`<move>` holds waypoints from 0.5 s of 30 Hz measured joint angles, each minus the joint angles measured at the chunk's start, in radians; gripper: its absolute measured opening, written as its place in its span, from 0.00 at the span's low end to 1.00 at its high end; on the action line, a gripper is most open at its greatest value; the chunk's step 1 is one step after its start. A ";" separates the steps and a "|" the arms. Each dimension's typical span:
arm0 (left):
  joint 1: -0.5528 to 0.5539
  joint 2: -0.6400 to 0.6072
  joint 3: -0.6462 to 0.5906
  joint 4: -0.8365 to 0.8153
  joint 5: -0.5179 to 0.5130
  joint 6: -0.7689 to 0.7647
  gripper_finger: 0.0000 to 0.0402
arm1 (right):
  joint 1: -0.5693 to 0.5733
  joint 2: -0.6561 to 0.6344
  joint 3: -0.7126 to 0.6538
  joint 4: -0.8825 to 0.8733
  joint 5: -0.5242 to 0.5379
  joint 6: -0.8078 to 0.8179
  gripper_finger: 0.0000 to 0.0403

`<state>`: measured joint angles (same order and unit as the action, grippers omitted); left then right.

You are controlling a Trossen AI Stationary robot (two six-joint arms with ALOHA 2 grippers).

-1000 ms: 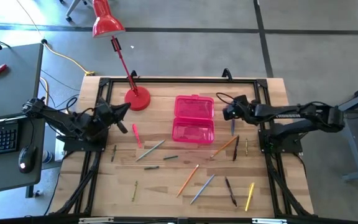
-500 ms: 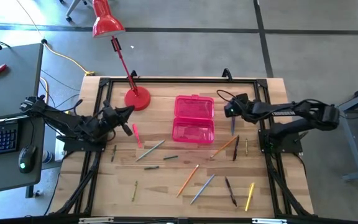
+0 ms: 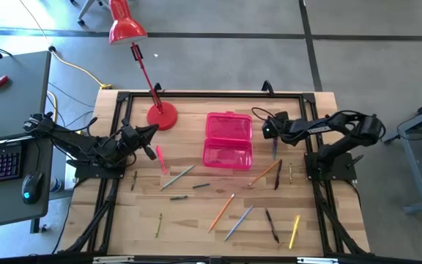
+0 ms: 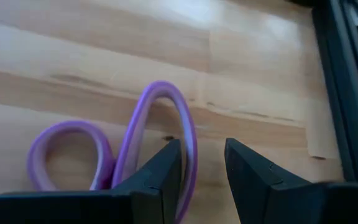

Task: Pick & place school supplies into a supply box
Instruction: Put the purple scissors into the red supply box

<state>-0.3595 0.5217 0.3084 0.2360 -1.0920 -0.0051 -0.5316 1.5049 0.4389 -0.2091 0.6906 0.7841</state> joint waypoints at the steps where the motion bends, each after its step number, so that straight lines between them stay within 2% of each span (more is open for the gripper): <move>1: 0.000 0.000 0.000 0.000 0.000 0.000 0.10 | -0.002 0.015 0.001 0.010 0.006 -0.006 0.26; 4: 0.000 0.000 0.000 0.000 -0.001 0.000 0.10 | -0.004 0.047 0.000 0.043 0.009 -0.006 0.21; 9: 0.000 0.000 0.000 0.000 -0.003 -0.001 0.10 | -0.004 0.057 -0.001 0.064 0.003 -0.010 0.03; 15: 0.000 0.000 0.000 0.000 -0.002 -0.002 0.10 | 0.005 0.055 -0.002 0.054 0.009 -0.025 0.03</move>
<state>-0.3599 0.5217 0.3088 0.2361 -1.0944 -0.0074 -0.5264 1.5603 0.4368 -0.1551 0.6992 0.7593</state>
